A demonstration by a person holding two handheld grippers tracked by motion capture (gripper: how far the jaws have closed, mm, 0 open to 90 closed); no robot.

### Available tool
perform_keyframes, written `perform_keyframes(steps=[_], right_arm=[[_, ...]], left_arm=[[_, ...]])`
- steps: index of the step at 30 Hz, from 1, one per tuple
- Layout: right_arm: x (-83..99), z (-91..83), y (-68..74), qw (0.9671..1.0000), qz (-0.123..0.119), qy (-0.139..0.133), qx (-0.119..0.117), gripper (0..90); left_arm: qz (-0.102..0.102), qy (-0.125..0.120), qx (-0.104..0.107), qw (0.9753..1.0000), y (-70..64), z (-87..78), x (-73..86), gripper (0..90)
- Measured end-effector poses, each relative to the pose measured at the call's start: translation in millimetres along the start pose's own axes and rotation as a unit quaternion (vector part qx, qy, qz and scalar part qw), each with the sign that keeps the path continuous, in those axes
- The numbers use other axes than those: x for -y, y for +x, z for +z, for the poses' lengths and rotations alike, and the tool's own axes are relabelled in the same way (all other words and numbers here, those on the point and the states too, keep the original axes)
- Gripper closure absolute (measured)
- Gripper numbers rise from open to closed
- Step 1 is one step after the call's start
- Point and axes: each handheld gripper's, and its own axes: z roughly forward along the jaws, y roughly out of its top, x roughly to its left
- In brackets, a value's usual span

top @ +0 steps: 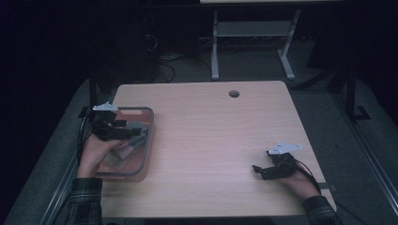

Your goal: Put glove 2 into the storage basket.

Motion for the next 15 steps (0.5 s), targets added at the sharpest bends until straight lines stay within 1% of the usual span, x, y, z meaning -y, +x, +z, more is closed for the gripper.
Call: perform_keyframes(steps=[3,4,7,8,10,12,15], right_arm=[[0.0,0.0,0.0,1.0,0.0,0.0,0.0,14.0],[0.0,0.0,0.0,1.0,0.0,0.0,0.0,14.0],[0.0,0.0,0.0,1.0,0.0,0.0,0.0,14.0],[0.0,0.0,0.0,1.0,0.0,0.0,0.0,14.0],[0.0,0.0,0.1,1.0,0.0,0.0,0.0,14.0],[0.0,0.0,0.0,1.0,0.0,0.0,0.0,14.0],[-0.2,0.2,0.0,1.0,-0.001,0.0,0.0,14.0]], left_arm=[[0.006,-0.001,0.007,1.0,-7.7,4.5,-3.5,14.3],[0.003,-0.007,0.011,0.9999,-10.9,6.2,-4.4,14.3],[0.012,-0.005,0.021,0.9997,-18.4,9.7,-7.0,14.3],[0.013,-0.008,0.027,0.9995,-24.1,12.8,-8.5,14.3],[0.02,-0.006,0.031,0.9993,-29.2,15.2,-9.7,14.3],[0.02,-0.007,0.037,0.9991,-34.7,18.1,-10.5,14.3],[0.026,-0.008,0.045,0.9986,-42.0,22.2,-12.0,14.3]])
